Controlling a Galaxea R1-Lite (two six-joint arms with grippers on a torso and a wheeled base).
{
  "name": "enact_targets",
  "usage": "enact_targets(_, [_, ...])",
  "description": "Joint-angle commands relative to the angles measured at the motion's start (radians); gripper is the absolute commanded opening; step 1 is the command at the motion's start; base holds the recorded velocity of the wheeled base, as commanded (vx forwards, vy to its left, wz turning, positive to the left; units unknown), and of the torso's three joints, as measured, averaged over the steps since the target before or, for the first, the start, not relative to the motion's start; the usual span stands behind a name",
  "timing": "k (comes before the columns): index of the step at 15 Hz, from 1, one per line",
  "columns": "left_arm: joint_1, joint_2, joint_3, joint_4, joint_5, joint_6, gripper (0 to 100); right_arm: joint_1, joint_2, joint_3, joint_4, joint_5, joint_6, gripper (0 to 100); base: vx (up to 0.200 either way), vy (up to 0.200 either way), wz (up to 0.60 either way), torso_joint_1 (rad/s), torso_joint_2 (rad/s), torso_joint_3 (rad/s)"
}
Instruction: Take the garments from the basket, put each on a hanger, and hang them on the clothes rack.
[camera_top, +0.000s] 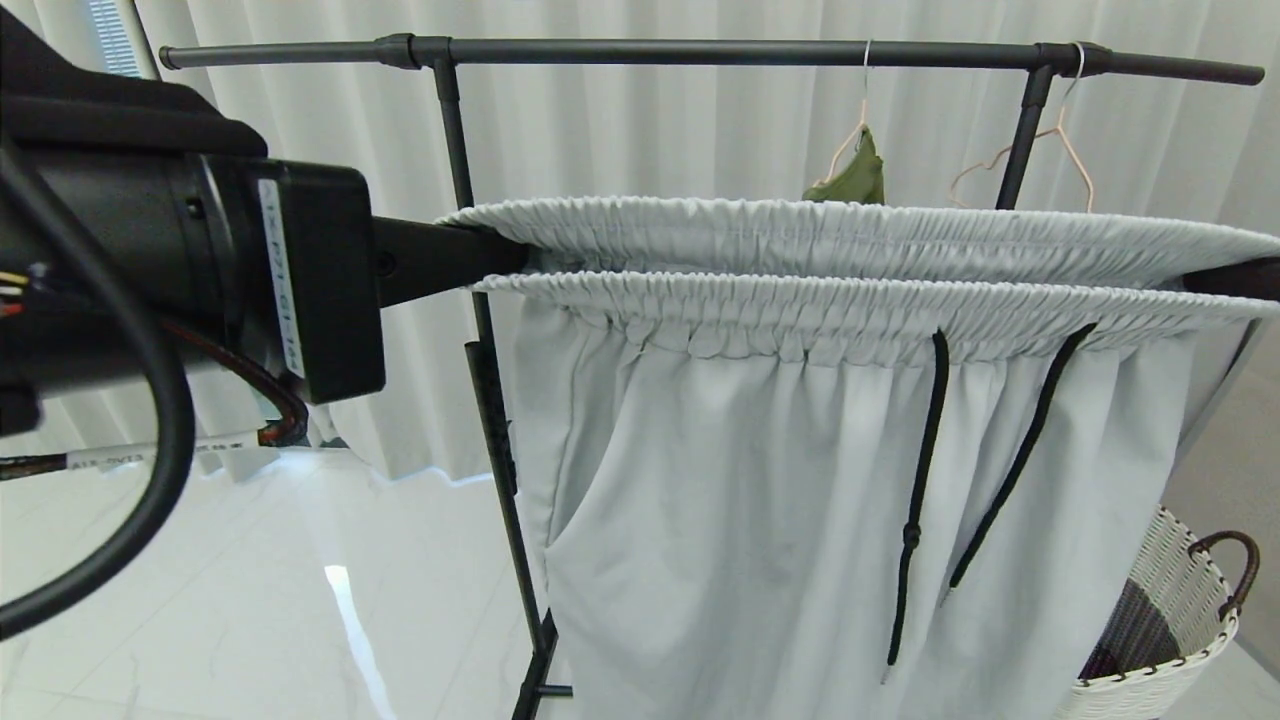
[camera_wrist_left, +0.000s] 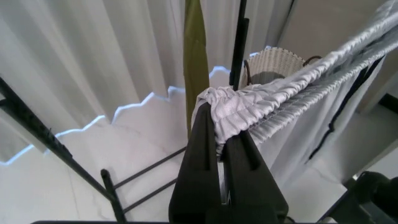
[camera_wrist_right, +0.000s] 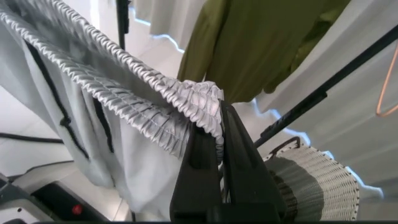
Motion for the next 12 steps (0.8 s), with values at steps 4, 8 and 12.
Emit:
enact_targets(4, [-0.041, 0.0, -0.009, 0.0, 0.0, -0.017, 0, 0.014, 0.008, 0.002, -0.001, 0.001, -0.001, 0, 0.0, 0.0, 0.0, 0.0, 0.0, 0.0])
enact_targets(8, [-0.076, 0.0, -0.007, 0.0, 0.002, -0.033, 0, 0.018, 0.014, 0.007, 0.001, -0.001, -0.001, 0, 0.0, 0.0, 0.0, 0.0, 0.0, 0.0])
enact_targets(12, [-0.076, 0.002, -0.007, -0.009, 0.008, -0.024, 0, 0.031, 0.012, 0.01, 0.005, -0.001, -0.001, 100, 0.0, 0.0, 0.0, 0.0, 0.0, 0.0])
